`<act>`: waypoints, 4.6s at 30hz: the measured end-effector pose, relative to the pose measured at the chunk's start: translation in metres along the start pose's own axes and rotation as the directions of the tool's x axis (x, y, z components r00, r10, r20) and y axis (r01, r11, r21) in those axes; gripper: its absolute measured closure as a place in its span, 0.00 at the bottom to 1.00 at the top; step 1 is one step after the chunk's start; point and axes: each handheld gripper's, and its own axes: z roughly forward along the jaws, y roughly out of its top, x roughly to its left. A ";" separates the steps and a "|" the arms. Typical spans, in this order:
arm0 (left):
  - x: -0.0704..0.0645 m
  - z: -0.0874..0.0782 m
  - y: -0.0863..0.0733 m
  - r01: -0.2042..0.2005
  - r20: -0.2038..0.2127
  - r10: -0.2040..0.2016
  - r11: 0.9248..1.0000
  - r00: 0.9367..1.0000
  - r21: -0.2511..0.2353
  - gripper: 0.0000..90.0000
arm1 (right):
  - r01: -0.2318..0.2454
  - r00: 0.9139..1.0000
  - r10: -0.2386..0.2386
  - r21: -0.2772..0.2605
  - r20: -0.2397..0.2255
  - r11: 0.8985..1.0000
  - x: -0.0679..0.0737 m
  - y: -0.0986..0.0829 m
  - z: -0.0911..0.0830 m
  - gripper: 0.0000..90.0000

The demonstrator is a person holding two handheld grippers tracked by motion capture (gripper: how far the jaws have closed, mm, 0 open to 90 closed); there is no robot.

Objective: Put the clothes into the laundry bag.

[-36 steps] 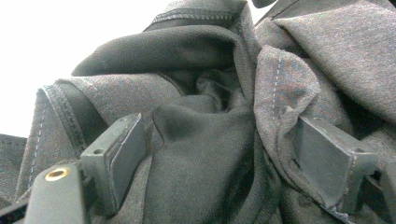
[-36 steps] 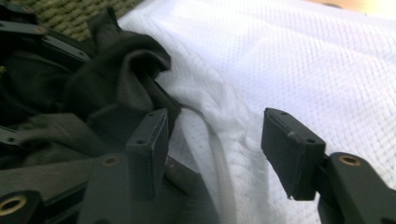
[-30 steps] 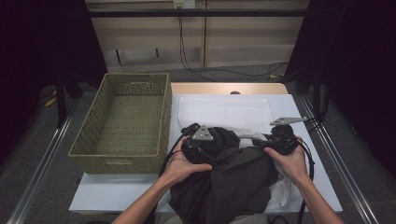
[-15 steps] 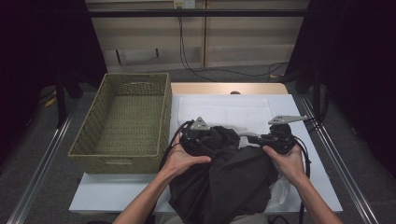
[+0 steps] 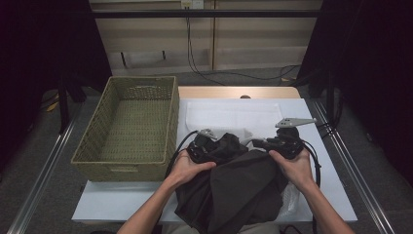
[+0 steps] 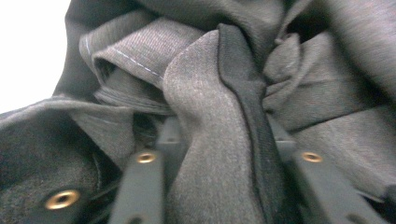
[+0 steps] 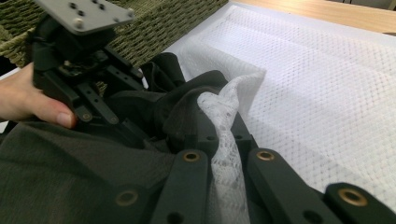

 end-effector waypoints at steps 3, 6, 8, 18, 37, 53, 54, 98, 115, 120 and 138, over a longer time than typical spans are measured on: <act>-0.014 -0.009 0.005 -0.049 -0.001 0.049 0.998 0.999 -0.042 0.75 | 0.003 1.000 -0.003 -0.004 -0.004 1.000 0.002 0.003 0.005 0.98; -0.029 -0.021 0.014 -0.110 -0.004 0.110 0.989 0.994 -0.097 0.76 | -0.004 1.000 0.004 -0.012 -0.004 1.000 0.003 0.007 0.011 0.98; -0.034 -0.024 0.017 -0.118 0.007 0.119 0.987 0.993 -0.108 0.76 | 0.000 1.000 0.000 -0.023 -0.007 1.000 0.004 0.011 0.014 0.98; -0.067 -0.009 0.041 -0.236 0.070 0.246 0.963 0.967 -0.130 0.77 | 0.001 0.999 -0.005 -0.078 -0.054 0.997 0.015 0.022 0.018 0.98; -0.036 0.025 0.023 -0.144 -0.004 0.145 0.986 0.989 -0.089 0.63 | 0.031 0.994 -0.039 -0.078 -0.106 0.997 0.032 0.007 -0.009 0.98; -0.027 -0.038 0.023 -0.131 -0.134 0.106 0.972 0.985 -0.195 0.13 | 0.017 0.996 -0.025 -0.084 -0.087 0.996 0.021 0.008 -0.013 0.98; -0.024 -0.035 0.022 -0.130 -0.149 0.103 0.974 0.984 -0.185 0.11 | 0.017 0.996 -0.024 -0.082 -0.086 0.997 0.021 0.008 -0.012 0.98; -0.053 0.005 0.032 -0.188 0.043 0.193 0.978 0.980 -0.085 0.88 | 0.025 0.993 -0.038 -0.114 -0.114 0.993 0.031 0.031 0.012 0.99; -0.017 -0.018 0.030 -0.055 -0.193 0.023 0.985 0.981 -0.162 0.89 | 0.062 0.993 -0.073 -0.121 -0.094 0.991 0.043 0.020 -0.023 0.98; -0.009 -0.006 0.012 -0.028 -0.179 0.005 0.992 0.984 -0.126 0.84 | 0.059 0.993 -0.064 -0.054 -0.102 0.997 0.041 0.006 -0.008 0.99; -0.060 -0.054 0.012 -0.124 -0.006 0.126 0.970 0.992 -0.211 0.40 | 0.020 0.996 -0.022 -0.030 -0.089 0.999 0.025 -0.006 -0.005 0.99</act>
